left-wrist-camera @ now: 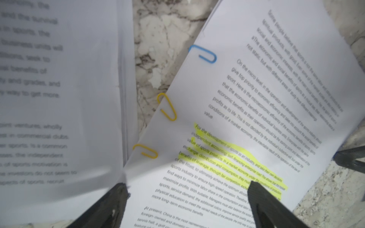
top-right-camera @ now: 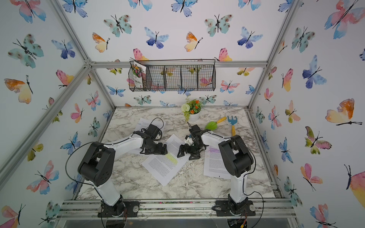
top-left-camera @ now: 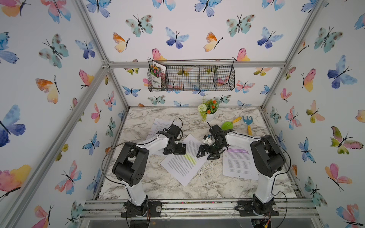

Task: Unclip the paperclips from the documents
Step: Adjust the document at the center of the board.

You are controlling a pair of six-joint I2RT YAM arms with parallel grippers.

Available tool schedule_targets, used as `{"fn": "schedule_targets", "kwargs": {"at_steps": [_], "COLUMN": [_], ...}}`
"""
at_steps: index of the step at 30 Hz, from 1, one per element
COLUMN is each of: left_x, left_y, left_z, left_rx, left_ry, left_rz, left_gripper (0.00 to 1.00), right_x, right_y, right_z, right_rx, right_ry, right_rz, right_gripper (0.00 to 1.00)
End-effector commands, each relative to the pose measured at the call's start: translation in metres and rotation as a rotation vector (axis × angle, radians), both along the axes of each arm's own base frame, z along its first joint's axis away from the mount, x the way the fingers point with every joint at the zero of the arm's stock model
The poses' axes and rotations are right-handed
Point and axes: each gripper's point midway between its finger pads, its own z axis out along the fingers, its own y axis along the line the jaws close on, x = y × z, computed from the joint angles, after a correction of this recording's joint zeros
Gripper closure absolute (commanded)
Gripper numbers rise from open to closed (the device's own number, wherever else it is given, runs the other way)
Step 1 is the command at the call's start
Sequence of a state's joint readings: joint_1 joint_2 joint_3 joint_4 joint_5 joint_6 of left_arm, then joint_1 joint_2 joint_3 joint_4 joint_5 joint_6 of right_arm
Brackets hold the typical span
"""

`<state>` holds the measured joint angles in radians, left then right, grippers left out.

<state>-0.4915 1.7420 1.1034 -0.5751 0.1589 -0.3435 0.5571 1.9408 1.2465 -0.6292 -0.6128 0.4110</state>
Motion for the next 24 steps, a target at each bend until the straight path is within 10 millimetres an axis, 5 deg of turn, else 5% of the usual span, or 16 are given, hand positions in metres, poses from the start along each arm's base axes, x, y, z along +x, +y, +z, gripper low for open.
{"fn": "schedule_targets", "kwargs": {"at_steps": [1,7,12,19,24], "left_x": [-0.015,-0.018,0.005,0.042,0.074], "left_y": [0.015,0.015,0.011,-0.007,-0.028], "left_z": [0.007,0.024,0.056,0.091,0.092], "left_rx": [0.024,-0.035,-0.040,-0.101,-0.109], "left_ry": [0.040,0.019,-0.088,-0.214,-0.228], "left_rz": [0.064,0.132,0.147,0.164,0.113], "left_gripper": [0.05,0.06,0.06,0.08,0.07], "right_x": [0.017,0.047,0.072,0.109,0.092], "right_y": [-0.017,0.000,0.003,-0.072,-0.125], "right_z": [-0.031,-0.020,0.004,0.055,0.058], "right_rx": [-0.133,-0.104,-0.107,-0.118,-0.186], "right_ry": [-0.070,-0.127,-0.192,-0.279,-0.269], "right_rz": [0.039,0.052,0.045,-0.150,-0.230], "right_gripper": [0.04,0.04,0.04,0.03,0.03]}}
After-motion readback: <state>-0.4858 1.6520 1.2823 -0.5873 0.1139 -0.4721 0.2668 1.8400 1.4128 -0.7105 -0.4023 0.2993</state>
